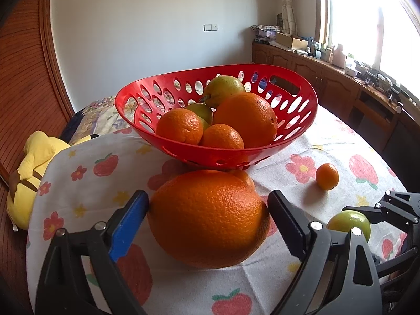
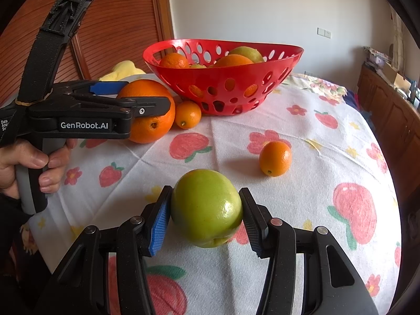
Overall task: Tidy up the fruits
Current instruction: 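Grasp the large orange with the left tool while the right tool holds the green fruit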
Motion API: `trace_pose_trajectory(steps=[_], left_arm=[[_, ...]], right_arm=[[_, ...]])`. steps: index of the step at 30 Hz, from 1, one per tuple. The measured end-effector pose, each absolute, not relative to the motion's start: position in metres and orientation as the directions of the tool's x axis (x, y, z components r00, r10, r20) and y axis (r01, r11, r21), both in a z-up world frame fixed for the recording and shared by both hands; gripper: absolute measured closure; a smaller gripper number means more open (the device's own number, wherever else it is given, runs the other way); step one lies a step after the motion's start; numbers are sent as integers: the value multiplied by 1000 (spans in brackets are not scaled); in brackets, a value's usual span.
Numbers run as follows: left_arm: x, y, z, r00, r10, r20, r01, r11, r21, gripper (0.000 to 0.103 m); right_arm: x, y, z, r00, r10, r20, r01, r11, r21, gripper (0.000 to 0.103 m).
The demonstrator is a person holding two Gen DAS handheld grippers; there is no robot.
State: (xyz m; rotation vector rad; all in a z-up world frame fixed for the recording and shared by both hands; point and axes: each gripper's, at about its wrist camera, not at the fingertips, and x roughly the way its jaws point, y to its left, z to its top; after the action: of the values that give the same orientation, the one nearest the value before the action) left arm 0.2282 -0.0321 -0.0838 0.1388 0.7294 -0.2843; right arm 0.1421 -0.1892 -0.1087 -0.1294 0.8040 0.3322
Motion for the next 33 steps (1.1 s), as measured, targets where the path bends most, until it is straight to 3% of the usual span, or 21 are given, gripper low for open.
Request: trace_pose_trajectory(steps=[18,33], left_arm=[[205,-17,-79,694,-247,-676,345,939,12,16],[216,-26,-88,693,-253,-675,352,936,10,8]], right_arm=[[141,-191,-108,644,249,-724,-341,940,20,51],[141,-191,-109,644,245,-725,-340,940,16,51]])
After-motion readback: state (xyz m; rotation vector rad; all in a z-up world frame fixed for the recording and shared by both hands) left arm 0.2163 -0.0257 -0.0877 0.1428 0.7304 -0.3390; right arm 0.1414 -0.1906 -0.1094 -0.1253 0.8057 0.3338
